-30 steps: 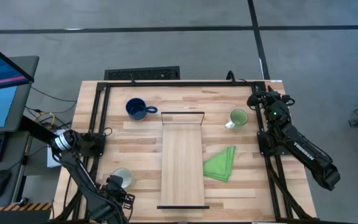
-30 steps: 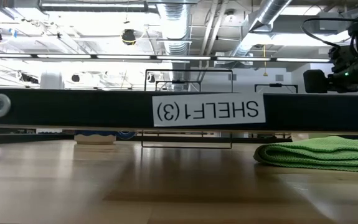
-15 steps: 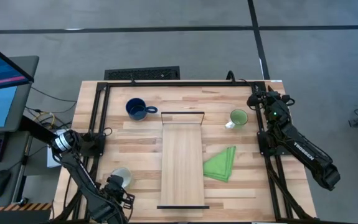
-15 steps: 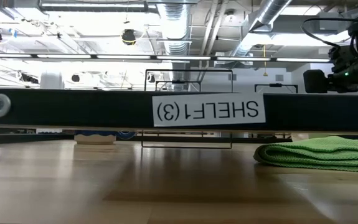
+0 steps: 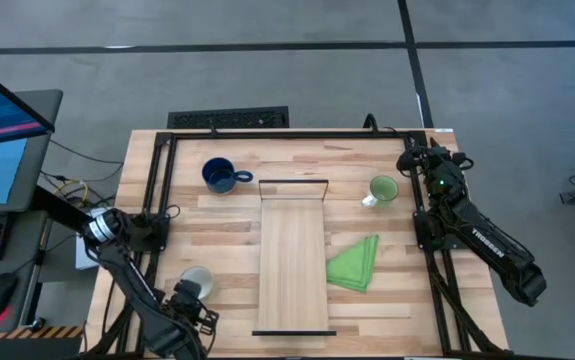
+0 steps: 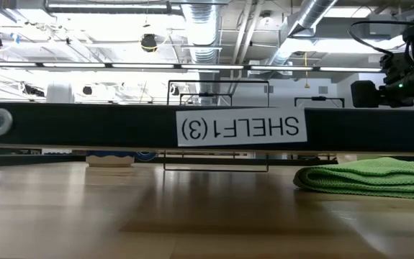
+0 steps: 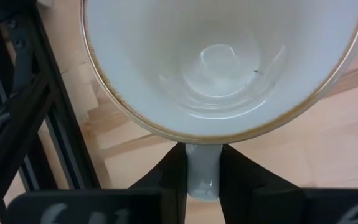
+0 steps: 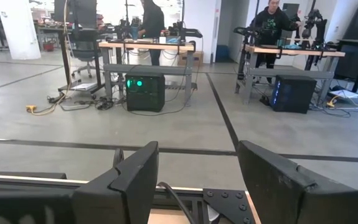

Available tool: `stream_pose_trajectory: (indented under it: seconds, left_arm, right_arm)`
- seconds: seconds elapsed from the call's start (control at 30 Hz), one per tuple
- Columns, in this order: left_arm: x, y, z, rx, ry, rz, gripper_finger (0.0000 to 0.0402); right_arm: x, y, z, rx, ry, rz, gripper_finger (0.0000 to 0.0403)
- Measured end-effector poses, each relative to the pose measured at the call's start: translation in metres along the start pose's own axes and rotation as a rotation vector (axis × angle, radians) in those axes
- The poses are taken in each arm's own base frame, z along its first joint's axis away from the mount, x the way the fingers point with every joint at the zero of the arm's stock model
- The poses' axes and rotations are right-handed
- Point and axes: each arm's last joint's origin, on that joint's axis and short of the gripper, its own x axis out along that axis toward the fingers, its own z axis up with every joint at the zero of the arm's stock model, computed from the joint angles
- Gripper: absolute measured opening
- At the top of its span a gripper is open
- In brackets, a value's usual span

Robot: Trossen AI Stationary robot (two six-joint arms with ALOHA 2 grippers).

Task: Stack small to large cups/mugs on shelf
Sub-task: Put the yellow mug on the shelf

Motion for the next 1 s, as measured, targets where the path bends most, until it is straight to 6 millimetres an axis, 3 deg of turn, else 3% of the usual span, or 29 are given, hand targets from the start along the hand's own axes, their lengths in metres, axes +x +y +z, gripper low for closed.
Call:
stream_pose_trajectory:
  seconds: [1.0]
  left_arm:
    - [0.0036,-0.0027,0.0061,0.055,-0.039,-0.011,0.0043]
  right_arm:
    - [0.0000,0.0007,-0.0005,-0.003,0.003,0.024,0.0245]
